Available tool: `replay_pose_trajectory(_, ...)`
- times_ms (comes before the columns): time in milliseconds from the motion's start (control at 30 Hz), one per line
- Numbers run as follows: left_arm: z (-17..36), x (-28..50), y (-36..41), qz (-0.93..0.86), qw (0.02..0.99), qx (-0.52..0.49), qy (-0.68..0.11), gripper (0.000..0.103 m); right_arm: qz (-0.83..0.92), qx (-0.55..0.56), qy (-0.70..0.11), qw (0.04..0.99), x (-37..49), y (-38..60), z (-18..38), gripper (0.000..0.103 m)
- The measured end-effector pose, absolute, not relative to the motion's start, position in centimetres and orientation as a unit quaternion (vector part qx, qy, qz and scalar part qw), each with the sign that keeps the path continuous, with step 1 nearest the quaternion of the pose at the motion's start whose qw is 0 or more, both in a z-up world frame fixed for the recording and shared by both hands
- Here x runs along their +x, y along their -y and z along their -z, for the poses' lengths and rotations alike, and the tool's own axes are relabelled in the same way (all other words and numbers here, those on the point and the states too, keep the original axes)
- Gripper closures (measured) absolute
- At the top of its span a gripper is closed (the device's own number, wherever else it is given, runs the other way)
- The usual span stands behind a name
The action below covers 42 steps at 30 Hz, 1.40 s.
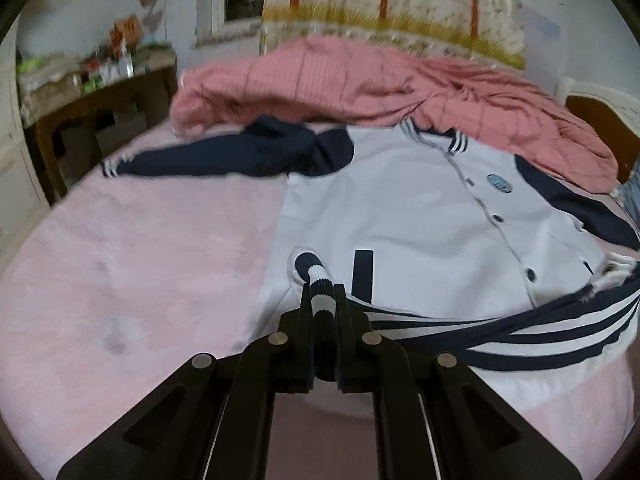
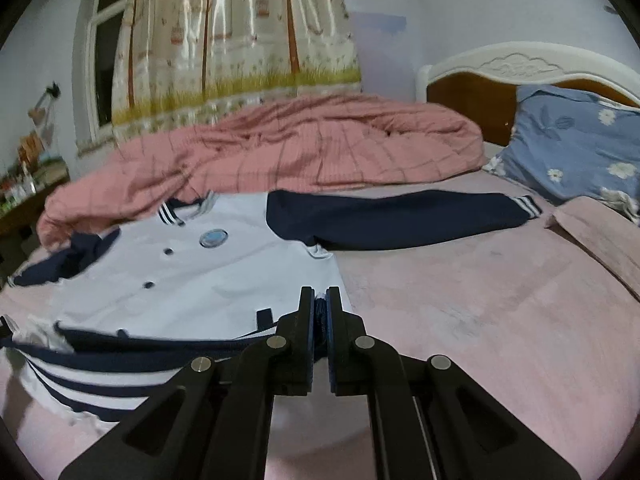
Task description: Fold large clothes
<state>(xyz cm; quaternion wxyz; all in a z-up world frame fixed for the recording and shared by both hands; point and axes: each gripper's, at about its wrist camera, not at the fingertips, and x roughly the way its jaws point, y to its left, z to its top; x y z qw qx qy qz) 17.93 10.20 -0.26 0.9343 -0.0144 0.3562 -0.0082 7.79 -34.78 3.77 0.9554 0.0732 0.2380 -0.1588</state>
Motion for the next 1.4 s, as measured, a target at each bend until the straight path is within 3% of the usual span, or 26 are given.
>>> replay_pose_trajectory(200, 3.2, 22.4, -9.2, 0.011, 0.926, -0.008, -0.378, 0.096, 0.155, 0.073, -0.292, 0.941, 15.0, 36.1, 0.5, 0.098)
replay_pose_trajectory(367, 3.7, 23.0, -9.9, 0.046, 0.921, -0.03, -0.385, 0.08, 0.131, 0.115, -0.33, 0.928, 16.8, 37.9, 2.7, 0.098)
replay_pose_trajectory(400, 3.2, 22.5, -10.0, 0.052, 0.924, -0.027, -0.377, 0.062, 0.129, 0.118, -0.327, 0.929, 16.6, 38.0, 2.7, 0.098)
replay_pose_trajectory(433, 2.7, 21.9, -10.1, 0.047, 0.931, -0.019, -0.362, 0.036, 0.126, 0.12, -0.319, 0.932, 16.4, 38.0, 2.5, 0.098)
replay_pose_trajectory(467, 2.1, 21.3, -10.1, 0.035, 0.939, -0.009, -0.341, 0.027, 0.123, 0.117, -0.312, 0.935, 16.1, 37.9, 2.3, 0.096)
replay_pose_trajectory(533, 1.0, 20.0, -10.1, 0.039, 0.951, 0.005, -0.308, 0.02, 0.124, 0.111, -0.298, 0.94, 15.5, 37.6, 1.8, 0.086)
replay_pose_trajectory(667, 0.0, 18.4, -10.2, 0.071, 0.955, 0.0, -0.287, 0.008, 0.134, 0.11, -0.269, 0.947, 14.0, 37.5, 1.0, 0.034)
replay_pose_trajectory(867, 1.7, 20.4, -9.0, 0.072, 0.942, 0.013, -0.326, 0.005, 0.086, 0.105, -0.265, 0.955, 12.6, 37.3, 0.5, 0.023)
replay_pose_trajectory(900, 2.3, 20.8, -9.0, 0.076, 0.939, 0.01, -0.334, 0.006, 0.076, 0.104, -0.275, 0.953, 12.7, 37.3, 0.9, 0.023)
replay_pose_trajectory(967, 3.4, 22.1, -9.3, 0.089, 0.928, -0.008, -0.361, 0.026, 0.06, 0.113, -0.299, 0.946, 13.3, 37.6, 1.6, 0.023)
replay_pose_trajectory(1000, 4.0, 22.7, -9.3, 0.085, 0.924, -0.011, -0.372, 0.054, 0.057, 0.119, -0.31, 0.941, 13.7, 37.8, 1.9, 0.023)
replay_pose_trajectory(1033, 4.6, 23.3, -9.4, 0.059, 0.923, -0.006, -0.381, 0.093, 0.052, 0.127, -0.329, 0.934, 14.3, 38.1, 2.5, 0.023)
replay_pose_trajectory(1067, 5.4, 24.0, -9.5, 0.003, 0.918, 0.006, -0.397, 0.101, 0.042, 0.136, -0.347, 0.927, 14.9, 38.4, 3.2, 0.026)
replay_pose_trajectory(1133, 5.4, 24.3, -10.2, -0.027, 0.919, -0.015, -0.392, 0.101, 0.047, 0.142, -0.362, 0.92, 16.0, 39.0, 4.5, 0.055)
replay_pose_trajectory(1233, 5.3, 24.1, -10.9, -0.042, 0.92, -0.032, -0.387, 0.101, 0.072, 0.129, -0.368, 0.918, 16.5, 38.6, 5.0, 0.081)
replay_pose_trajectory(1267, 5.3, 24.0, -10.9, -0.044, 0.92, -0.032, -0.388, 0.101, 0.075, 0.125, -0.359, 0.922, 16.3, 38.5, 4.8, 0.086)
replay_pose_trajectory(1400, 5.4, 23.6, -10.4, -0.063, 0.919, -0.015, -0.388, 0.101, 0.093, 0.119, -0.354, 0.923, 16.1, 38.5, 4.7, 0.087)
